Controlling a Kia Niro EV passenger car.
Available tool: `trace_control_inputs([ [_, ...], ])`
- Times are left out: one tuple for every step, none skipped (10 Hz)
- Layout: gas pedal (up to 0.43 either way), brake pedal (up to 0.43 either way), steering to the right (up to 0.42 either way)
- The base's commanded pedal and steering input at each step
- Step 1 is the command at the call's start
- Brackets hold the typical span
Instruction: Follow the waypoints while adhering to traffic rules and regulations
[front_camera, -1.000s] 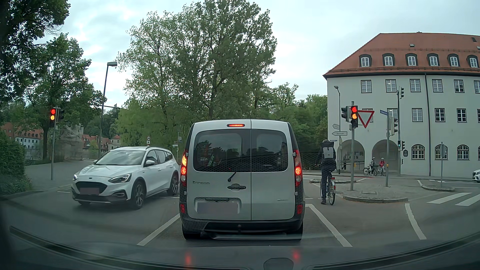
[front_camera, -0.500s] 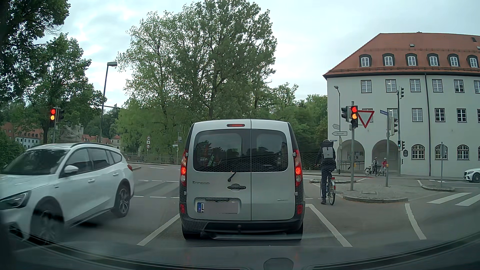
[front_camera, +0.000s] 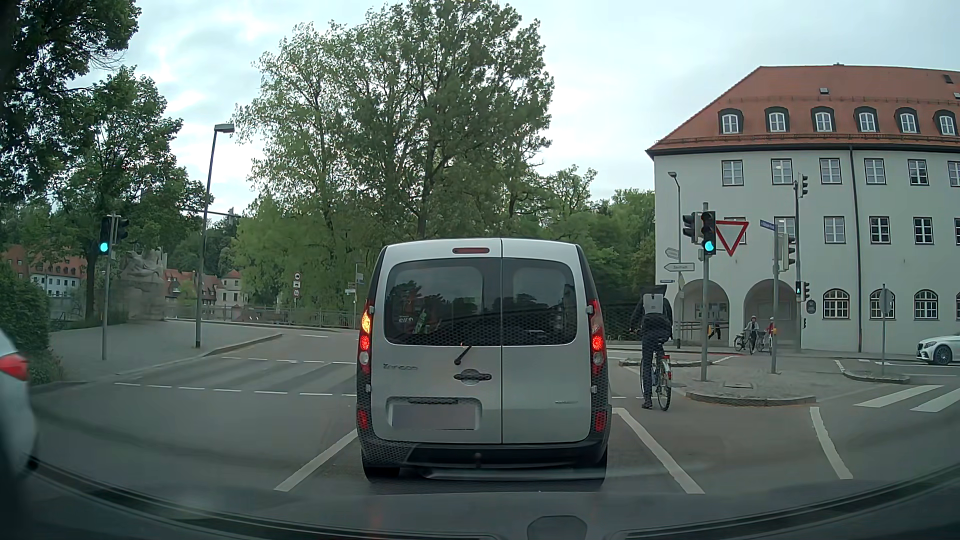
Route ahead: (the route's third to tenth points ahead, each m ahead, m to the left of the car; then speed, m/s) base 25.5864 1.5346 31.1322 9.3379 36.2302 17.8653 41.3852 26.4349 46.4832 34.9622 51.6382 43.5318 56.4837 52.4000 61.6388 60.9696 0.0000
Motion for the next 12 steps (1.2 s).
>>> trace_control_inputs([
  [0.000, 0.244, -0.005],
  [0.000, 0.244, -0.005],
  [0.000, 0.244, -0.005],
  [0.000, 0.244, -0.005],
  [0.000, 0.232, -0.005],
  [0.000, 0.091, -0.005],
  [0.000, 0.000, -0.005],
  [0.000, 0.000, -0.005],
  [0.000, 0.000, -0.005],
  [0.000, 0.000, -0.005],
  [0.000, 0.000, -0.005],
  [0.000, 0.000, -0.005],
])
